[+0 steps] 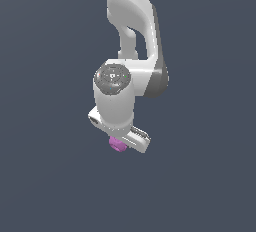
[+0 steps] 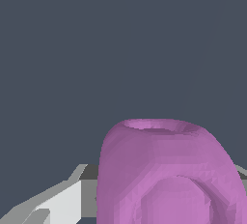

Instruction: Pick up the object and move it to a goal position.

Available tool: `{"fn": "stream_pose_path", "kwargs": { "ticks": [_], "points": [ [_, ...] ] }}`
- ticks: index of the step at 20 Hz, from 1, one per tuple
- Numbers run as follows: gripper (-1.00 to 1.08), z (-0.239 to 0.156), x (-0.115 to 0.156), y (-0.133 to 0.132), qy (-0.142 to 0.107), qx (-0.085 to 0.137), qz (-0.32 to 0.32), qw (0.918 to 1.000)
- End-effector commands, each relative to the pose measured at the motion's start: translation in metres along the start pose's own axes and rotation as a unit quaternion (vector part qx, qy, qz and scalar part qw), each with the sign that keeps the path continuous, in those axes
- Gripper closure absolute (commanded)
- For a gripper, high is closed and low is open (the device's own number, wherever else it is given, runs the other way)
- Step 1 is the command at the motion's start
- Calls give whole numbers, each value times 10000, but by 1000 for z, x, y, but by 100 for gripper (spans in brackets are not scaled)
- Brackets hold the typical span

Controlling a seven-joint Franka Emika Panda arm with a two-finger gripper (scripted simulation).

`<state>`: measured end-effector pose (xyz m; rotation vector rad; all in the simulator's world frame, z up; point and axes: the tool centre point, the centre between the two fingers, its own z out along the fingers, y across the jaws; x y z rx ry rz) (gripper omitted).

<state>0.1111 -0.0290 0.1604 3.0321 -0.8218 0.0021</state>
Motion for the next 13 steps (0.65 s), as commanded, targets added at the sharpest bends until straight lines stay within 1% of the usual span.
{"fn": "stream_pose_path", "kwargs": {
  "ticks": [1,7,13],
  "points": [
    [108,-8,2,-7,-5,-4,4,10000],
    [108,-16,5,-15,-6,-2,3,10000],
    [108,-16,6,-15,-6,-2,3,10000]
  ]
}}
